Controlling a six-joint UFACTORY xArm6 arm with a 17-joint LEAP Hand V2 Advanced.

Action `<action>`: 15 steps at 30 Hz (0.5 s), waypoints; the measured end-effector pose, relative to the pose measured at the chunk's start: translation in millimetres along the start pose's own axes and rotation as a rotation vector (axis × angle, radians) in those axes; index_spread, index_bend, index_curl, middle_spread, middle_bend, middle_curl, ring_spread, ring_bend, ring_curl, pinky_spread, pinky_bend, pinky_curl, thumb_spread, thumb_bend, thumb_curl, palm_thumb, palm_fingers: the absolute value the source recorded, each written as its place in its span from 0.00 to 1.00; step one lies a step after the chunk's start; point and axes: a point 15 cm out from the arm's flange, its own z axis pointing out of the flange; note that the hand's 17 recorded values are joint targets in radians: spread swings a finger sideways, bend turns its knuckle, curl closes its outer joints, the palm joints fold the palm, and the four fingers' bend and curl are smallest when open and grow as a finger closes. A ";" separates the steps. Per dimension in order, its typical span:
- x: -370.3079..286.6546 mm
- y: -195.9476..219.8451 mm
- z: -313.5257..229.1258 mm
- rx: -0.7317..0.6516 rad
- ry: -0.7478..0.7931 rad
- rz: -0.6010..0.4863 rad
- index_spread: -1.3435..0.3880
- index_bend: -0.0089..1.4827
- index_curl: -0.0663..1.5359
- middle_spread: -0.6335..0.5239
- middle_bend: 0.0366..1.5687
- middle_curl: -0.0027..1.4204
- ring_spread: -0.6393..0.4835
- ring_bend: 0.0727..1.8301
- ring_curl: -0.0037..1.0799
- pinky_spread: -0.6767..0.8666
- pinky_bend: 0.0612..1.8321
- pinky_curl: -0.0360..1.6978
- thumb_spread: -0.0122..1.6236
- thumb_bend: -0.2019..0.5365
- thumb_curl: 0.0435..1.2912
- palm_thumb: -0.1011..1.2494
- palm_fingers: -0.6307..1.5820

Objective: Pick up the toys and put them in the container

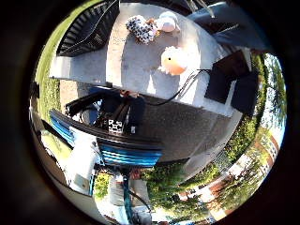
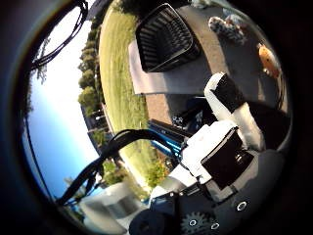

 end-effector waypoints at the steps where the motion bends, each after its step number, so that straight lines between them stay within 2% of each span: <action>1: -3.4 3.1 -0.8 0.001 0.018 0.001 0.71 0.17 0.30 0.59 0.10 0.24 0.81 0.06 0.26 0.71 0.07 0.15 0.82 0.25 0.25 0.72 0.39; 8: 7.1 14.2 2.1 0.012 0.108 0.022 0.70 0.13 0.29 0.58 0.08 0.24 0.82 0.07 0.27 0.71 0.09 0.16 0.80 0.23 0.25 0.67 0.37; 15: 99.5 -9.7 -35.4 0.102 0.208 0.137 0.70 0.12 0.27 0.59 0.08 0.23 0.82 0.08 0.29 0.71 0.12 0.17 0.76 0.23 0.25 0.62 0.37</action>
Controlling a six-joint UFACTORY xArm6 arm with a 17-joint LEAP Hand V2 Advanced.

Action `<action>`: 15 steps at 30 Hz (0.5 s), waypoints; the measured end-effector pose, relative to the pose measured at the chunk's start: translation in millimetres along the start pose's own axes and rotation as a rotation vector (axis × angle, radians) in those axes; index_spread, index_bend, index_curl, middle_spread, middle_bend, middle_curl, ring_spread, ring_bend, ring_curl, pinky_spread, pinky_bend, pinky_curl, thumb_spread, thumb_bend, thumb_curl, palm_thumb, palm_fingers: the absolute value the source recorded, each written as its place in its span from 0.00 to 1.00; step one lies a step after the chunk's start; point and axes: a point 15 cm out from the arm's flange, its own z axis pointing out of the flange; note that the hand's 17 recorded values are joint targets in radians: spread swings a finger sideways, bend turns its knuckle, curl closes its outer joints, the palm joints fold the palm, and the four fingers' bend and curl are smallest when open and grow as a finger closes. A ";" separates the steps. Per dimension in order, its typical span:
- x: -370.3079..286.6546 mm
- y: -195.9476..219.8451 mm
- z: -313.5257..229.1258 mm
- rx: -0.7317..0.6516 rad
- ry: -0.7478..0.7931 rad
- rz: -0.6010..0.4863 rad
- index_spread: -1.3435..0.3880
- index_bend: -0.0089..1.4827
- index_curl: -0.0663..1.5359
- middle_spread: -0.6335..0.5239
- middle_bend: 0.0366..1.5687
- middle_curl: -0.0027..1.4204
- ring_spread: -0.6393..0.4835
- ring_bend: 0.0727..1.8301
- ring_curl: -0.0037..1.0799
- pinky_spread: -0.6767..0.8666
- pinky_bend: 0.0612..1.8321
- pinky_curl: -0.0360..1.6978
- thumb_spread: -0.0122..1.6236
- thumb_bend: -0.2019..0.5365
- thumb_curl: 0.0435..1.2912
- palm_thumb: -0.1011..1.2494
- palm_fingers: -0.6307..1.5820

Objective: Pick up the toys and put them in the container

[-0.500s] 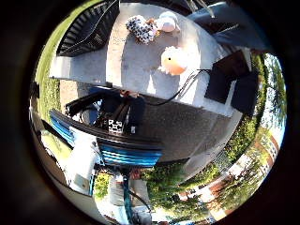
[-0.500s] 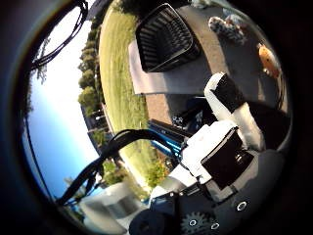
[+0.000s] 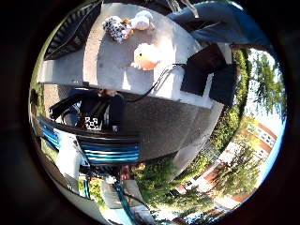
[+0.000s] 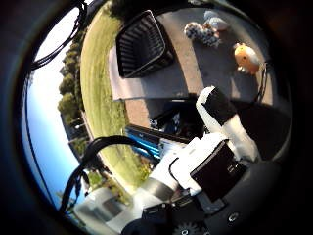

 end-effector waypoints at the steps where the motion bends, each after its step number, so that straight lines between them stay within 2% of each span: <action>1: 10.4 -7.7 -0.8 0.005 0.004 0.010 0.70 0.12 0.27 0.59 0.08 0.23 0.82 0.08 0.29 0.71 0.12 0.17 0.76 0.23 0.25 0.62 0.37; 6: 58.7 -43.3 13.0 -0.011 -0.009 0.063 0.70 0.11 0.25 0.60 0.08 0.22 0.82 0.10 0.30 0.71 0.14 0.18 0.75 0.23 0.25 0.59 0.35; 15: 117.5 -78.2 121.9 -0.088 -0.061 0.116 0.66 0.08 0.20 0.62 0.09 0.22 0.82 0.14 0.32 0.71 0.20 0.20 0.72 0.23 0.24 0.53 0.29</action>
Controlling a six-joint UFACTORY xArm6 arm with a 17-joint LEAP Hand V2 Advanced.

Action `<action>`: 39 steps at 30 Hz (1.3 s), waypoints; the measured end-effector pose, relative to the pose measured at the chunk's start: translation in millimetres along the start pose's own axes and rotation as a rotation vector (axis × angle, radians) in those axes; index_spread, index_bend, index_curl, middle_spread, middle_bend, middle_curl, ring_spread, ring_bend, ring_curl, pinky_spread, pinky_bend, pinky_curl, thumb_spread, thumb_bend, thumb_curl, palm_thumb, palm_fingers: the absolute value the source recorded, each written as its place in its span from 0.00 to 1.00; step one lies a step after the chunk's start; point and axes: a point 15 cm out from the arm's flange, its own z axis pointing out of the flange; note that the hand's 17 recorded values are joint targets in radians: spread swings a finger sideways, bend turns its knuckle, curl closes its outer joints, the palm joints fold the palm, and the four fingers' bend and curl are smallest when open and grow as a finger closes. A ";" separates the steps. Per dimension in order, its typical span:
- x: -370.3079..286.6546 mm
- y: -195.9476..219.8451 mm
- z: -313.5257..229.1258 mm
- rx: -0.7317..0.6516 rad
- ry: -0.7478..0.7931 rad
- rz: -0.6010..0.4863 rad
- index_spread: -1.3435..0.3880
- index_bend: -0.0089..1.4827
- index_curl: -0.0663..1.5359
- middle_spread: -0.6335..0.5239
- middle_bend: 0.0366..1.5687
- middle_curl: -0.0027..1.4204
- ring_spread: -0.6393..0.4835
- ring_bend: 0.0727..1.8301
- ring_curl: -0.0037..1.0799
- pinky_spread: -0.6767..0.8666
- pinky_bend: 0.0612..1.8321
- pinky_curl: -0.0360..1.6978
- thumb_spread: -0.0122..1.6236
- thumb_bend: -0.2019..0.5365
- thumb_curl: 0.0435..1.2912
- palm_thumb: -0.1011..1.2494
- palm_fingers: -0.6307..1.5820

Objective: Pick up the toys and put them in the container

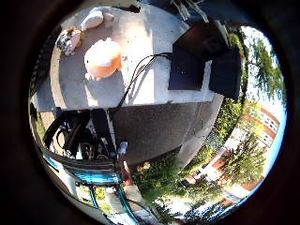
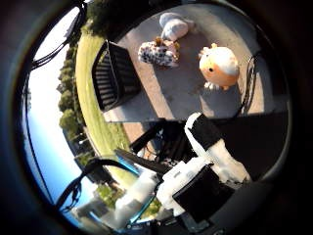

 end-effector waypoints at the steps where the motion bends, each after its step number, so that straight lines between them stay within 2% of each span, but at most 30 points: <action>1: 3.7 -4.9 13.8 -0.011 -0.002 0.000 0.66 0.08 0.19 0.62 0.09 0.22 0.82 0.14 0.32 0.71 0.21 0.20 0.72 0.23 0.24 0.53 0.29; 5: 10.6 -27.9 53.8 -0.045 -0.009 0.014 0.66 0.09 0.18 0.63 0.09 0.22 0.82 0.15 0.32 0.71 0.22 0.20 0.71 0.23 0.23 0.52 0.28; 8: 16.6 -46.0 76.6 -0.063 -0.003 0.022 0.70 0.11 0.18 0.63 0.13 0.24 0.82 0.13 0.31 0.71 0.21 0.19 0.70 0.23 0.23 0.52 0.30; 14: 15.4 -67.9 115.1 -0.087 0.018 0.026 0.74 0.12 0.19 0.62 0.12 0.25 0.81 0.13 0.31 0.71 0.19 0.18 0.70 0.24 0.23 0.53 0.32; 16: 14.5 -72.1 131.0 -0.090 0.033 0.023 0.75 0.12 0.19 0.61 0.11 0.25 0.80 0.14 0.31 0.70 0.18 0.18 0.69 0.24 0.23 0.54 0.35; 19: 14.7 -68.6 153.2 -0.122 0.053 0.027 0.75 0.12 0.19 0.57 0.18 0.28 0.79 0.18 0.32 0.70 0.17 0.17 0.69 0.25 0.24 0.57 0.46; 20: 15.9 -68.5 154.0 -0.126 0.062 0.022 0.72 0.08 0.17 0.53 0.23 0.30 0.76 0.25 0.35 0.69 0.18 0.16 0.69 0.25 0.25 0.58 0.54; 21: 17.0 -68.5 154.4 -0.130 0.072 0.016 0.71 0.07 0.16 0.52 0.25 0.31 0.75 0.29 0.36 0.69 0.20 0.17 0.68 0.25 0.25 0.58 0.57; 23: 18.5 -69.4 149.1 -0.130 0.087 0.007 0.68 0.03 0.12 0.48 0.34 0.36 0.72 0.42 0.44 0.68 0.25 0.19 0.68 0.25 0.26 0.61 0.62; 25: 19.1 -71.4 138.8 -0.123 0.101 -0.001 0.64 0.06 0.08 0.45 0.42 0.42 0.68 0.55 0.54 0.68 0.31 0.22 0.68 0.26 0.28 0.64 0.65; 27: 20.6 -72.2 125.9 -0.113 0.115 -0.007 0.60 0.11 0.05 0.41 0.47 0.47 0.64 0.62 0.60 0.68 0.38 0.26 0.67 0.26 0.29 0.67 0.69; 29: 22.6 -70.6 111.5 -0.103 0.125 -0.010 0.55 0.15 0.02 0.38 0.51 0.53 0.60 0.66 0.65 0.67 0.51 0.31 0.67 0.27 0.32 0.71 0.74; 32: 24.8 -53.4 93.5 -0.116 0.120 0.003 0.50 0.18 0.02 0.35 0.55 0.58 0.57 0.67 0.68 0.66 0.60 0.37 0.66 0.29 0.34 0.77 0.77; 35: 25.8 -30.5 72.2 -0.138 0.108 0.016 0.44 0.23 0.03 0.34 0.60 0.64 0.54 0.68 0.71 0.64 0.66 0.42 0.67 0.30 0.38 0.82 0.77; 39: 12.1 -4.1 29.3 -0.194 0.099 -0.001 0.38 0.30 0.03 0.33 0.63 0.69 0.52 0.70 0.73 0.62 0.68 0.46 0.68 0.27 0.41 0.83 0.75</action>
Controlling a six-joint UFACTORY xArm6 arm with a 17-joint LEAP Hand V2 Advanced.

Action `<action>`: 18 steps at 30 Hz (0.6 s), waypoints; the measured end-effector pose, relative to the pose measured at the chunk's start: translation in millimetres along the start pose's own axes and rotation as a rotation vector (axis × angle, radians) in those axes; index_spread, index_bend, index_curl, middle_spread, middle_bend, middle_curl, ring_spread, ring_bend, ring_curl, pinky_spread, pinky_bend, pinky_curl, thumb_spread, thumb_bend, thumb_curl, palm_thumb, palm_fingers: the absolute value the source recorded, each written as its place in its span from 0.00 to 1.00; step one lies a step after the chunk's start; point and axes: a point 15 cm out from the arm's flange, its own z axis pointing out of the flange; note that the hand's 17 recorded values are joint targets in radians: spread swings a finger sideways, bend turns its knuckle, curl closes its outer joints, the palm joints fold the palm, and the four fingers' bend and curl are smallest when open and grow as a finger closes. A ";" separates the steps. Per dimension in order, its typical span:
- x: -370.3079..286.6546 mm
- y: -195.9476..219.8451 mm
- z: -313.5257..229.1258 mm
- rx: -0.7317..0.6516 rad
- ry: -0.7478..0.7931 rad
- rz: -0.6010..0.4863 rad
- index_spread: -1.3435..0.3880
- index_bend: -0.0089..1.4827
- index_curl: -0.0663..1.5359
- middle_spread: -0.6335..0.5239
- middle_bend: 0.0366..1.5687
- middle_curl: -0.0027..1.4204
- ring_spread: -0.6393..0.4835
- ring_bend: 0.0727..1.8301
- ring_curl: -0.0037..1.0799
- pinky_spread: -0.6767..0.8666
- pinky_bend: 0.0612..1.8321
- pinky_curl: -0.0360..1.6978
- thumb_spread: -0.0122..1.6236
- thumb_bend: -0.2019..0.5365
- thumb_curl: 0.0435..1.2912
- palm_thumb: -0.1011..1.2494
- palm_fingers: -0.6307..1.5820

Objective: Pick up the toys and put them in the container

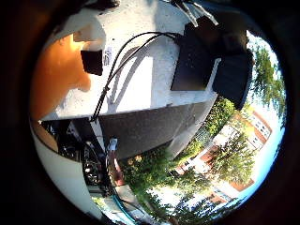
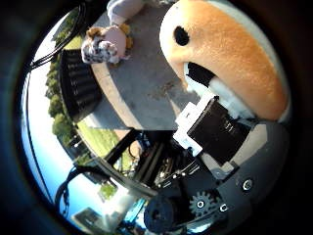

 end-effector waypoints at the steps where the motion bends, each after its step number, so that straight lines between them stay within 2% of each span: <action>1: -6.4 9.0 -13.8 -0.016 -0.004 -0.007 0.36 0.32 0.03 0.32 0.64 0.70 0.52 0.70 0.73 0.62 0.69 0.47 0.69 0.27 0.42 0.83 0.74; 8: -71.9 67.4 -125.0 -0.039 -0.028 -0.155 0.27 0.43 0.03 0.31 0.66 0.77 0.50 0.73 0.76 0.59 0.70 0.52 0.71 0.26 0.47 0.80 0.71; 11: -107.7 87.2 -168.9 -0.010 -0.022 -0.220 0.24 0.47 0.03 0.30 0.66 0.79 0.49 0.74 0.77 0.59 0.70 0.54 0.71 0.26 0.49 0.79 0.69; 18: -234.0 78.2 -222.3 0.108 -0.038 -0.400 0.19 0.54 0.03 0.30 0.68 0.82 0.48 0.77 0.77 0.57 0.71 0.58 0.72 0.26 0.52 0.78 0.67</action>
